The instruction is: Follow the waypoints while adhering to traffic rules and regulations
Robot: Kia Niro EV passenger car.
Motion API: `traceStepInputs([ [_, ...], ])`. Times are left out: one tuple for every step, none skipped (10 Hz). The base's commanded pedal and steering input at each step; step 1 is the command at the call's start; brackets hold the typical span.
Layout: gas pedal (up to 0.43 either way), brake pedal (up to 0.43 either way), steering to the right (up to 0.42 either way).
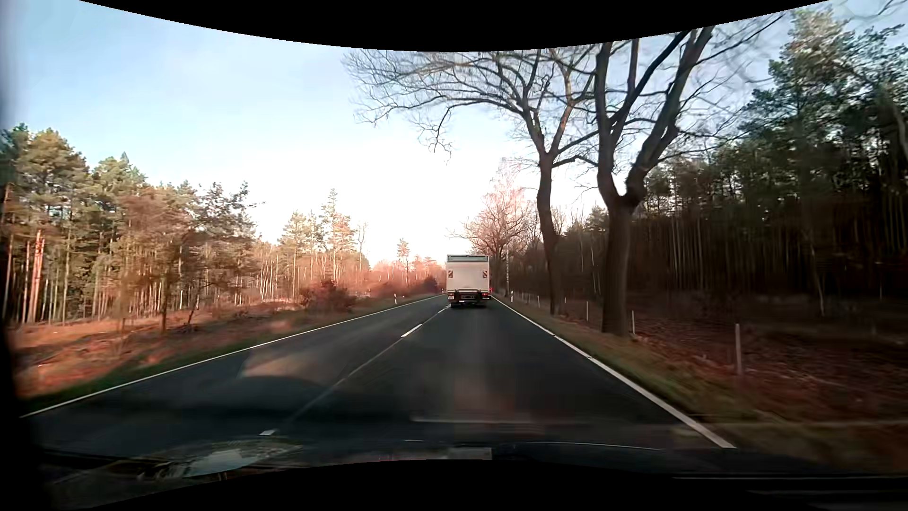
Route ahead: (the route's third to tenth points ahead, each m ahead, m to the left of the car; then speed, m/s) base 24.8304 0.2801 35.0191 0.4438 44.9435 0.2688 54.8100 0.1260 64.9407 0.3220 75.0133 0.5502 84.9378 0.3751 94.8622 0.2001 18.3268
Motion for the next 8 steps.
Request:
traceStepInputs([
  [0.138,0.0,0.0],
  [0.138,0.0,-0.001],
  [0.138,0.0,-0.001],
  [0.138,0.0,-0.002],
  [0.138,0.0,-0.002],
  [0.138,0.0,-0.002],
  [0.138,0.0,-0.001],
  [0.138,0.0,-0.002],
])
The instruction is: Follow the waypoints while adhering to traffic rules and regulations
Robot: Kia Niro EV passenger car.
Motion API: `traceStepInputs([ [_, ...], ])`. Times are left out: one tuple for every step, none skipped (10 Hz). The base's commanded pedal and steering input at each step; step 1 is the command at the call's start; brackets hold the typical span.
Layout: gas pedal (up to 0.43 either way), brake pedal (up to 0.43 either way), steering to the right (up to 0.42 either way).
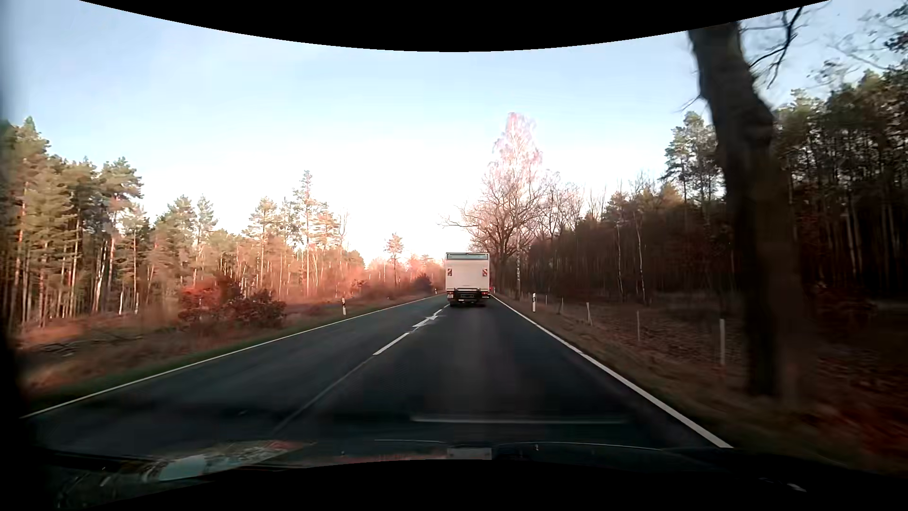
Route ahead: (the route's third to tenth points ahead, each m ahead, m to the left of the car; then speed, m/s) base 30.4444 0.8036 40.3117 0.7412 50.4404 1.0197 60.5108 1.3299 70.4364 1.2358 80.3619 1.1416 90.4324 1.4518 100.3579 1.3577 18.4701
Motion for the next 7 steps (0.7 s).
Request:
traceStepInputs([
  [0.138,0.0,-0.001],
  [0.138,0.0,-0.002],
  [0.138,0.0,-0.001],
  [0.138,0.0,-0.002],
  [0.138,0.0,-0.002],
  [0.138,0.0,-0.002],
  [0.138,0.0,-0.002],
])
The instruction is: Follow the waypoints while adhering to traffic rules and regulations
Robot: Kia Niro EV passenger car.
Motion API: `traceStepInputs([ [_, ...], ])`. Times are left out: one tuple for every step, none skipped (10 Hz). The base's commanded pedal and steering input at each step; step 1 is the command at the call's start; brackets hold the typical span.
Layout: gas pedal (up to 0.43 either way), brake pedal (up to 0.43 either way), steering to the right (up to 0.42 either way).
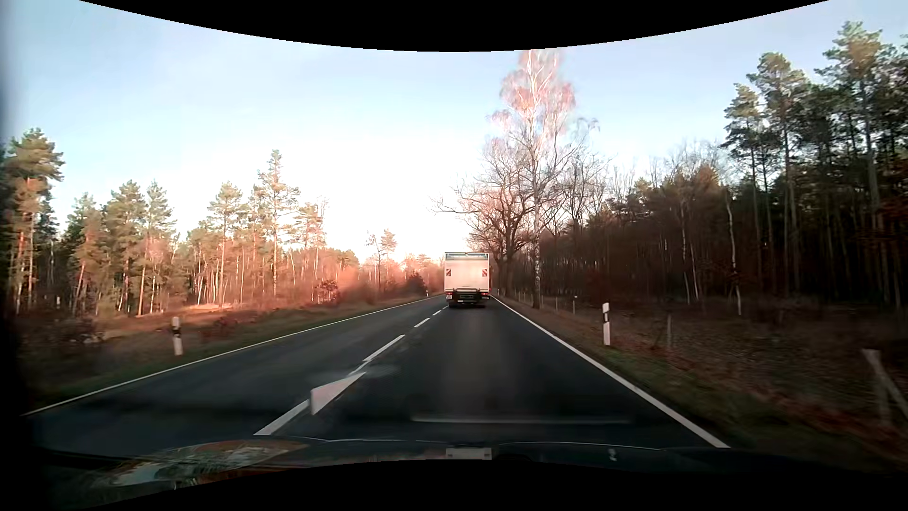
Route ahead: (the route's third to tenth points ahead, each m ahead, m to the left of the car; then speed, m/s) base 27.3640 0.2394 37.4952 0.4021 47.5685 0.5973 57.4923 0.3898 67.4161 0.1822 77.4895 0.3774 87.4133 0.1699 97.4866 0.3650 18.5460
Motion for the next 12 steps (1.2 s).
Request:
traceStepInputs([
  [0.138,0.0,-0.002],
  [0.13,0.0,-0.002],
  [0.13,0.0,-0.001],
  [0.118,0.0,-0.001],
  [0.118,0.0,-0.001],
  [0.118,0.0,-0.002],
  [0.118,0.0,-0.001],
  [0.118,0.0,-0.002],
  [0.11,0.0,-0.001],
  [0.11,0.0,-0.001],
  [0.11,0.0,-0.001],
  [0.11,0.0,-0.001],
])
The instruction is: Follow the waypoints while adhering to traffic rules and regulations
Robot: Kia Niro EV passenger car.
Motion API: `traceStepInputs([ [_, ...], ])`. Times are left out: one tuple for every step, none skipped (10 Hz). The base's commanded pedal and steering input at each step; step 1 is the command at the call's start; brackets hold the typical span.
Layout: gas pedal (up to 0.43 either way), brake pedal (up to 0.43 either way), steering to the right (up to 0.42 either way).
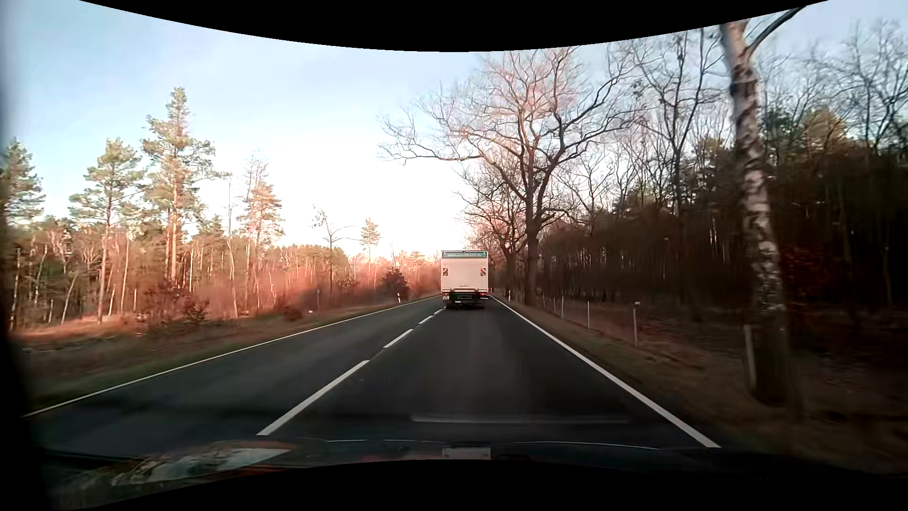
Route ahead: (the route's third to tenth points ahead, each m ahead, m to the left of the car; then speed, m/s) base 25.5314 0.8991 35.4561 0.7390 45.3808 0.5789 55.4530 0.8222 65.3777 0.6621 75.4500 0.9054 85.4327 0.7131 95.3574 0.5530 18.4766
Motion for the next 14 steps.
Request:
traceStepInputs([
  [0.11,0.0,-0.001],
  [0.11,0.0,-0.001],
  [0.11,0.0,-0.001],
  [0.11,0.0,-0.001],
  [0.11,0.0,-0.001],
  [0.11,0.0,-0.001],
  [0.11,0.0,-0.001],
  [0.11,0.0,-0.001],
  [0.11,0.0,-0.001],
  [0.11,0.0,-0.001],
  [0.11,0.0,-0.002],
  [0.11,0.0,-0.002],
  [0.11,0.0,-0.002],
  [0.11,0.0,-0.002],
])
